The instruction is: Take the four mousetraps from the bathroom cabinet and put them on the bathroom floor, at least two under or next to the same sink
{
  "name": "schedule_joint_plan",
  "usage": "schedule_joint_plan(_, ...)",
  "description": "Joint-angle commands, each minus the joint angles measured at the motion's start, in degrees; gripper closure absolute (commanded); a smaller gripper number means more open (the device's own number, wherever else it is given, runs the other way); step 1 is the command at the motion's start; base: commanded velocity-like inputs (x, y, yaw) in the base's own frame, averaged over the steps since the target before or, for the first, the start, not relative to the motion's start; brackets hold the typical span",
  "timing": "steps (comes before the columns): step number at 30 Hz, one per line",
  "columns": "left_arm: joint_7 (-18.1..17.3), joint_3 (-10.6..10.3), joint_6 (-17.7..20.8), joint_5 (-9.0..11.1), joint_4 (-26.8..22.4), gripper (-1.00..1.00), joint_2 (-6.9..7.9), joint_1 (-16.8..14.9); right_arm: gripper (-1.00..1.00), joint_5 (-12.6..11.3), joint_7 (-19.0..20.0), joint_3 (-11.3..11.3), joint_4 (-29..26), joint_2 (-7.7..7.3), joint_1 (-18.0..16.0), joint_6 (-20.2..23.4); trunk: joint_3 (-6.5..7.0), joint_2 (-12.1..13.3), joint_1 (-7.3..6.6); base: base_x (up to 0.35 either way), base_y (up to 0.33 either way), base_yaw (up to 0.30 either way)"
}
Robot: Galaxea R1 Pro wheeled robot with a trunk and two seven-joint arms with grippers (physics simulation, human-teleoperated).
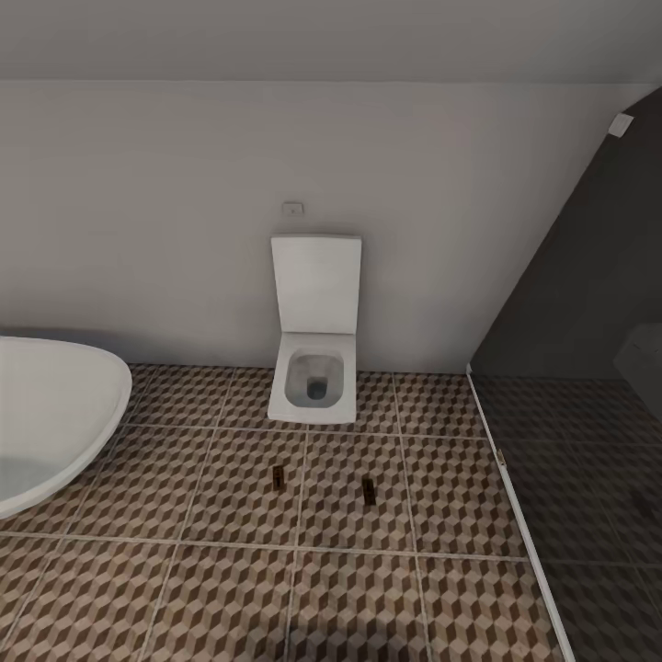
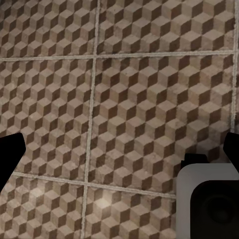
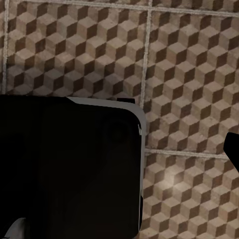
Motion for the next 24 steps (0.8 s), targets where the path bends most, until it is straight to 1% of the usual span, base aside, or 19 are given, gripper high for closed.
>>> schedule_joint_plan(1,0.2,-0.5,-0.3,0.2,0.2,-1.0,-0.03,-0.1,-1.0,-0.2,0.2,0.2,0.1,-0.02,0.0,-0.2,-0.08,-0.1,0.03,0.0,0.0,0.0)
schedule_joint_plan(24,0.2,-0.5,-0.3,0.2,0.2,-1.0,-0.04,-0.1,-1.0,-0.2,0.2,0.2,0.0,-0.02,0.0,-0.2,-0.08,-0.1,0.03,0.0,0.0,0.0)
